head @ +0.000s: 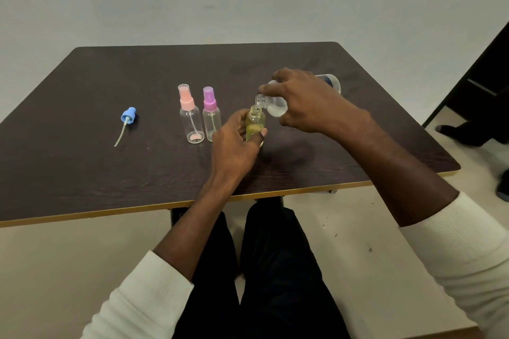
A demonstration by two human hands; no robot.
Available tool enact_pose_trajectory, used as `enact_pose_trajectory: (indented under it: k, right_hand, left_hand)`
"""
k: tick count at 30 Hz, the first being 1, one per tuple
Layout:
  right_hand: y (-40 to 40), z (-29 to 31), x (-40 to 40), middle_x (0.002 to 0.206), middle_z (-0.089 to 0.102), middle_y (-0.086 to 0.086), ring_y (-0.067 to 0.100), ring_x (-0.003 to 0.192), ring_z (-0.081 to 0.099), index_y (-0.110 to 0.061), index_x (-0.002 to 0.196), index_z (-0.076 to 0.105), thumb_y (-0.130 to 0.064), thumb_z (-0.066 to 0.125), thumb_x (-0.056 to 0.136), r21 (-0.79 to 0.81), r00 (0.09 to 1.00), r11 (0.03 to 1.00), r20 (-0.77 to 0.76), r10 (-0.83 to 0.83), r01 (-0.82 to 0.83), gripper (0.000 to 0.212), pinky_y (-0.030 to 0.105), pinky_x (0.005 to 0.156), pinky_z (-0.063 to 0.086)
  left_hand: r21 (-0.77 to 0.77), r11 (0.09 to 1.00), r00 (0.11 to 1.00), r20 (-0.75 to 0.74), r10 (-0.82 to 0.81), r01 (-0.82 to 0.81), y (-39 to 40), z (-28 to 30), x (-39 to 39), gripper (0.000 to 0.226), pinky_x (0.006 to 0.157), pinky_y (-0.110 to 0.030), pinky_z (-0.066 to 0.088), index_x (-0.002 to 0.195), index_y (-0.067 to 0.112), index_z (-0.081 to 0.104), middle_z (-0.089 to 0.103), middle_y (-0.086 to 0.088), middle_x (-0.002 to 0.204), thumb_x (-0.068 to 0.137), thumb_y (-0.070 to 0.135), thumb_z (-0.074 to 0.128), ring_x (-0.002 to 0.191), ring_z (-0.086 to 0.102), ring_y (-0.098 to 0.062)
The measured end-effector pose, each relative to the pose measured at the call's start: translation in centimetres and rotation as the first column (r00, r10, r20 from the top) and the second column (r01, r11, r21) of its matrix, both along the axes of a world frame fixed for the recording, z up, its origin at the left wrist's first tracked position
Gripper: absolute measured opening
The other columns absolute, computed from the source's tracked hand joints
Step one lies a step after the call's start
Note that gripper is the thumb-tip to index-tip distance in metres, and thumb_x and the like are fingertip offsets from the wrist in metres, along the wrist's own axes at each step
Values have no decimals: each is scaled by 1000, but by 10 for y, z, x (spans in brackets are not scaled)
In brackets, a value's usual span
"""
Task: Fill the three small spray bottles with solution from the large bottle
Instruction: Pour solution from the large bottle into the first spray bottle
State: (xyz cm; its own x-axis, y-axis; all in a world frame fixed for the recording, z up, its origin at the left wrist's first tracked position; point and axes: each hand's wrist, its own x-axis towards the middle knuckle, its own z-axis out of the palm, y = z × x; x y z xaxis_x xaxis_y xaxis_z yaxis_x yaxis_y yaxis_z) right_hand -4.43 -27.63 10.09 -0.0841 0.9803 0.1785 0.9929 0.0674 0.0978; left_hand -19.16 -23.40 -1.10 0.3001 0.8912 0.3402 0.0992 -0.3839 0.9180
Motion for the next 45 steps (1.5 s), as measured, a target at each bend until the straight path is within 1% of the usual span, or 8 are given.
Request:
enact_pose_trajectory:
  k: [8,12,19,25,30,34,42,45]
  right_hand:
    - [0,1,0,140,48,7,27,124,49,-29,142,46,-20,69,83,-2,1000,1000,1,-1,1,65,38,95,39]
    - [1,0,1,139,48,7,27,124,49,-29,142,46,-20,69,83,2,1000,1000,6,1,-1,64,32,90,35]
    - [0,1,1,139,48,8,27,123,50,-29,142,47,-20,69,83,-2,1000,1000,3,8,-8,64,36,93,39]
    - [1,-2,1,137,49,8,27,121,51,-29,141,47,-20,69,83,6,1000,1000,8,9,-9,63,29,84,30]
    - [1,-1,1,139,48,8,27,122,50,-29,141,47,-19,69,83,0,1000,1000,1,7,-7,63,35,91,37]
    - [1,-1,1,138,49,8,28,122,50,-30,141,47,-19,69,82,3,1000,1000,4,6,-6,64,33,89,36]
    - [1,0,1,139,48,8,27,124,49,-30,142,46,-20,70,83,3,1000,1000,6,9,-9,64,35,92,37]
    - [2,-1,1,138,48,7,27,123,49,-29,142,46,-20,69,83,7,1000,1000,11,7,-7,64,31,87,33]
  left_hand:
    - [-5,1000,1000,11,1,-1,0,1,0,40,93,-33,58,106,41,57,71,17,97,86,13,77,96,70,-1]
    - [-5,1000,1000,11,-1,1,0,0,0,39,92,-33,58,107,41,58,72,16,98,86,14,77,96,70,-1]
    - [-8,1000,1000,18,-14,14,1,-1,0,37,92,-32,58,108,38,59,72,15,99,86,14,77,97,69,-1]
    - [-17,1000,1000,17,-16,16,1,-1,0,36,92,-33,58,107,38,60,73,13,100,86,14,77,96,70,-2]
    - [-19,1000,1000,17,-12,13,1,-2,1,36,93,-36,58,109,36,60,73,13,101,86,15,77,98,70,-2]
    - [-17,1000,1000,13,-5,6,2,-2,1,35,93,-39,58,111,35,61,74,11,103,86,16,77,99,70,-5]
    - [-3,1000,1000,-22,11,-11,1,-1,0,36,92,-32,58,114,33,60,72,16,100,87,17,77,97,68,2]
    - [-2,1000,1000,-21,12,-12,1,-1,-1,36,92,-34,58,115,32,61,71,16,100,87,18,77,97,69,1]
